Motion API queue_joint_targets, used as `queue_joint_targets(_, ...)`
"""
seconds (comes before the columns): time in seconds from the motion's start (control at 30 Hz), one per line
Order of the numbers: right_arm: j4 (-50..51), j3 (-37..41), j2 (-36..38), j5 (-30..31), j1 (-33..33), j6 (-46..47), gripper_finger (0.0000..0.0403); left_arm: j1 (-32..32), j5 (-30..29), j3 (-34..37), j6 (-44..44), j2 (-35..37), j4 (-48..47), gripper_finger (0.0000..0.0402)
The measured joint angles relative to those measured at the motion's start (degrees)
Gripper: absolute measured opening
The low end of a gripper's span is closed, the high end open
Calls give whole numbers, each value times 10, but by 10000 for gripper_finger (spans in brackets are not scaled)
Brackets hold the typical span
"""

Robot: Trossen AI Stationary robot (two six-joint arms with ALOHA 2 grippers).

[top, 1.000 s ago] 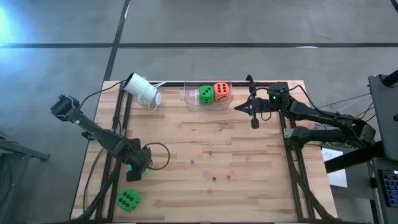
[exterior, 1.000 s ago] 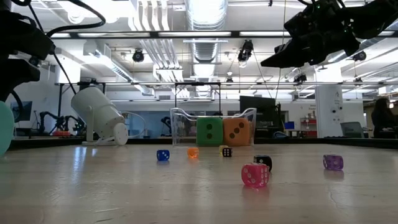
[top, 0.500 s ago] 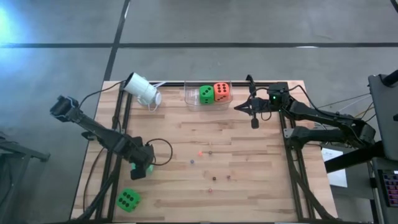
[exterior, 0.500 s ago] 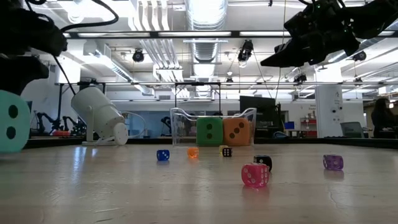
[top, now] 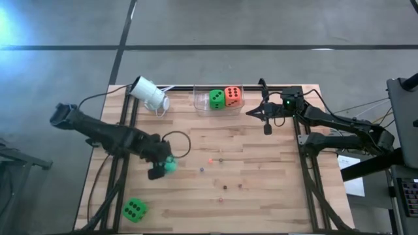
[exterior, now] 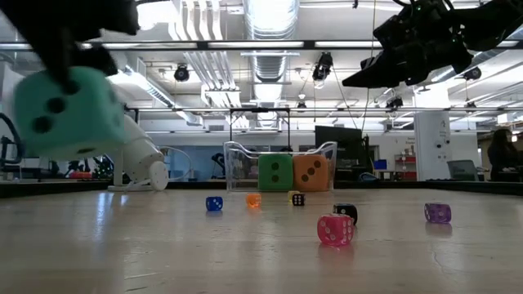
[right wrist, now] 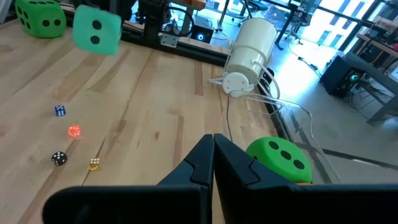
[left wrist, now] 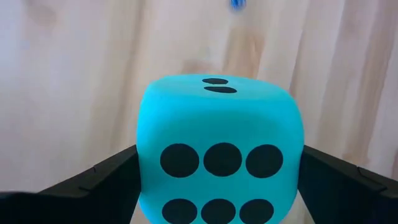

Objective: Pick & Place Dice
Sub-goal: Put the big blue dice into the transparent bin

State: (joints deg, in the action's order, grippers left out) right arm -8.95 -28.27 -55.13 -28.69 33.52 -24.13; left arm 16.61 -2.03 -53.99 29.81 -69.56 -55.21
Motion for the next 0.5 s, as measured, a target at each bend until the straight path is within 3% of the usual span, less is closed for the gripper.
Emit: queue_joint_targets(0.5, 0, 0, 0, 0, 0, 1, 8, -194, -30, -131, -234, -1, 46, 368)
